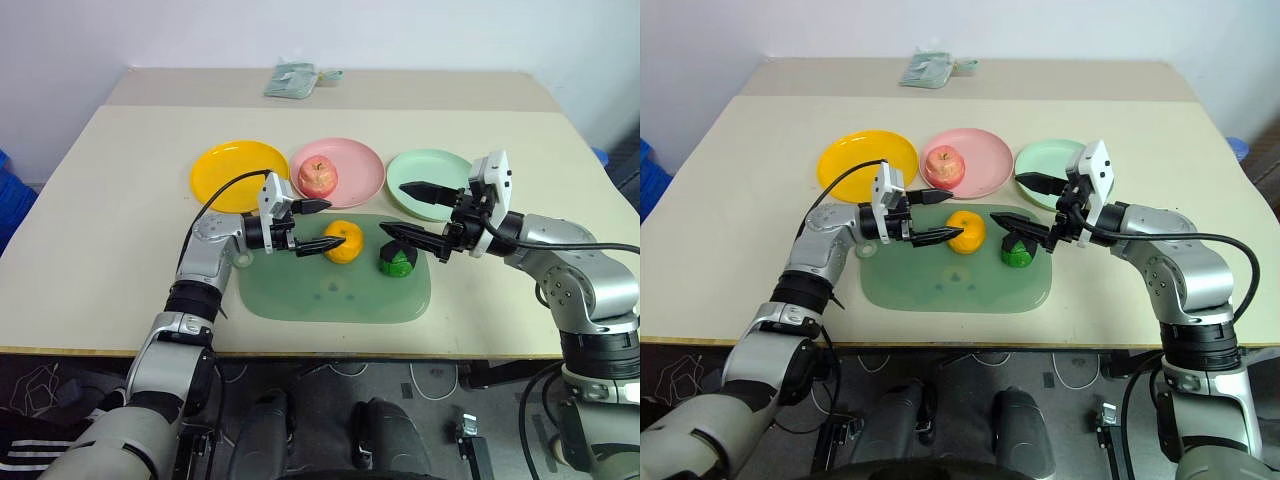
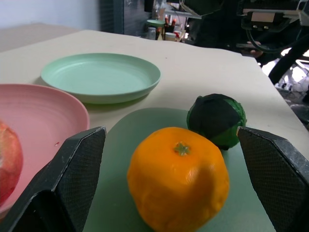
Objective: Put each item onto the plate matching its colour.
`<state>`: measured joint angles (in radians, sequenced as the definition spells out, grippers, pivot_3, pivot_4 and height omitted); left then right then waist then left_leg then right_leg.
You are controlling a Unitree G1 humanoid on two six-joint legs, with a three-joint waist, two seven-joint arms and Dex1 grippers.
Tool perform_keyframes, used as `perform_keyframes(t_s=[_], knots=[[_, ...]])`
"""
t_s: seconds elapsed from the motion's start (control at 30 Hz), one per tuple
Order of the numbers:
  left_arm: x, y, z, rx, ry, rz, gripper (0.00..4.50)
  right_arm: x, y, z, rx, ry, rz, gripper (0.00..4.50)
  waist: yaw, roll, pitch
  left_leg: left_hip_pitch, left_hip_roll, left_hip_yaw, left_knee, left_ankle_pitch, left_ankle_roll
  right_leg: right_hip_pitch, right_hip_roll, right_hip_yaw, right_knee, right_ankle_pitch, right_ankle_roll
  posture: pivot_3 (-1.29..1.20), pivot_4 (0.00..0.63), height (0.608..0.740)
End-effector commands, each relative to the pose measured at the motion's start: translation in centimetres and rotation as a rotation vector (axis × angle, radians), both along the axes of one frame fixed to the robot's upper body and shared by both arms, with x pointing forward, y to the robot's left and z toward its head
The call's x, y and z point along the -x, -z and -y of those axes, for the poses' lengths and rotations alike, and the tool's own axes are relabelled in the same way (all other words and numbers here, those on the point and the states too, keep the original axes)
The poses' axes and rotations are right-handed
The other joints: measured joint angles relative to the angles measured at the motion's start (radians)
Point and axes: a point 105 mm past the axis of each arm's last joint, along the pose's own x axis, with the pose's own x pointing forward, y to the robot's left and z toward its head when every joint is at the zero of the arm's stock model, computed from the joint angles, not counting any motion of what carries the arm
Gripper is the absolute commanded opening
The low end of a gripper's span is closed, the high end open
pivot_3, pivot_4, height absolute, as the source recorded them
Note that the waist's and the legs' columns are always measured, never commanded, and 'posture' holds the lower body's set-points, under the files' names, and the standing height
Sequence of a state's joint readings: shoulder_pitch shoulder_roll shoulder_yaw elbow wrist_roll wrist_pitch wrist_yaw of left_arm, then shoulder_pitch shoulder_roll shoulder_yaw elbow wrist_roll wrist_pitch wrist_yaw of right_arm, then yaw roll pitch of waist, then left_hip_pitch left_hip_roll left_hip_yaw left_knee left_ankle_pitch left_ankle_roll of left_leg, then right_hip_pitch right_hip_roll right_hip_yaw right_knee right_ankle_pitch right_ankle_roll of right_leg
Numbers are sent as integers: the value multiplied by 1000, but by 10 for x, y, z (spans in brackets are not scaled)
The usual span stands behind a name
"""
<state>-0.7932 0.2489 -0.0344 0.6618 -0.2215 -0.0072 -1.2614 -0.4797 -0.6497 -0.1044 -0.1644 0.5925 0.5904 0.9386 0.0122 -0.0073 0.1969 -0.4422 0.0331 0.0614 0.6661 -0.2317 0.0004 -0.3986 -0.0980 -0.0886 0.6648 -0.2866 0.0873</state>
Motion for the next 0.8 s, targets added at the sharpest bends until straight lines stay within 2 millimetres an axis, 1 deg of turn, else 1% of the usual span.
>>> perform_keyframes(t_s=[0.03,0.13,0.23,0.27,0.3,0.37,0.4,0.43,0.5,0.63,0.7,0.77,0.8], knots=[[2,7,8,-68,22,71,4436,5,-12,2,13,4,66,4500,0,0,0,0,0,0,0,0,0,0,0,0,0,0,0,0,150,740],[1,12,13,-79,18,78,4436,5,-11,3,15,13,67,4500,0,0,0,0,0,1,0,0,0,0,0,0,0,0,0,0,150,740],[-2,22,17,-123,2,82,4436,6,-11,5,19,21,71,4500,1,0,0,0,0,0,0,0,0,0,0,0,0,0,0,0,150,740],[-3,24,18,-128,-2,79,4058,6,-11,5,20,23,71,4500,1,0,0,0,0,0,0,0,0,0,0,0,0,0,0,0,150,740],[-4,26,19,-132,-7,76,3925,6,-11,5,21,26,73,4500,1,0,0,0,0,0,0,0,0,0,0,0,0,0,0,0,150,740],[-5,27,22,-137,-16,90,3368,6,-11,6,22,28,74,4500,1,0,0,0,0,0,0,0,0,0,0,0,0,0,0,0,150,740],[-5,28,22,-137,-16,94,3232,6,-11,6,22,28,74,4500,0,0,0,0,0,0,0,0,0,0,0,0,0,0,0,0,150,740],[-6,26,23,-128,-22,107,3225,6,-11,6,22,29,75,4500,0,0,0,0,0,0,0,0,0,0,0,0,0,0,0,0,150,740],[-10,13,21,-68,-58,122,3225,5,-11,6,22,32,76,4500,0,0,0,0,0,0,0,0,0,0,0,0,0,0,0,0,150,740],[-18,-20,5,80,-135,106,3225,5,-11,6,19,36,76,4500,0,0,0,0,0,-1,0,0,0,0,0,0,0,0,0,0,150,740],[-18,-37,-13,150,-191,101,3225,-1,-15,7,-7,77,101,4500,-3,0,0,0,0,-3,0,0,0,-1,0,0,0,0,0,0,150,740],[-18,-47,-32,192,-269,113,3225,-8,-22,7,-67,111,116,4500,-9,0,0,0,1,-4,0,0,0,-1,0,0,0,0,0,0,150,740],[-22,-50,-45,208,-343,127,3225,-11,-24,4,-91,118,123,4500,-13,0,0,0,1,-4,0,0,0,0,0,0,0,0,0,0,150,740]])
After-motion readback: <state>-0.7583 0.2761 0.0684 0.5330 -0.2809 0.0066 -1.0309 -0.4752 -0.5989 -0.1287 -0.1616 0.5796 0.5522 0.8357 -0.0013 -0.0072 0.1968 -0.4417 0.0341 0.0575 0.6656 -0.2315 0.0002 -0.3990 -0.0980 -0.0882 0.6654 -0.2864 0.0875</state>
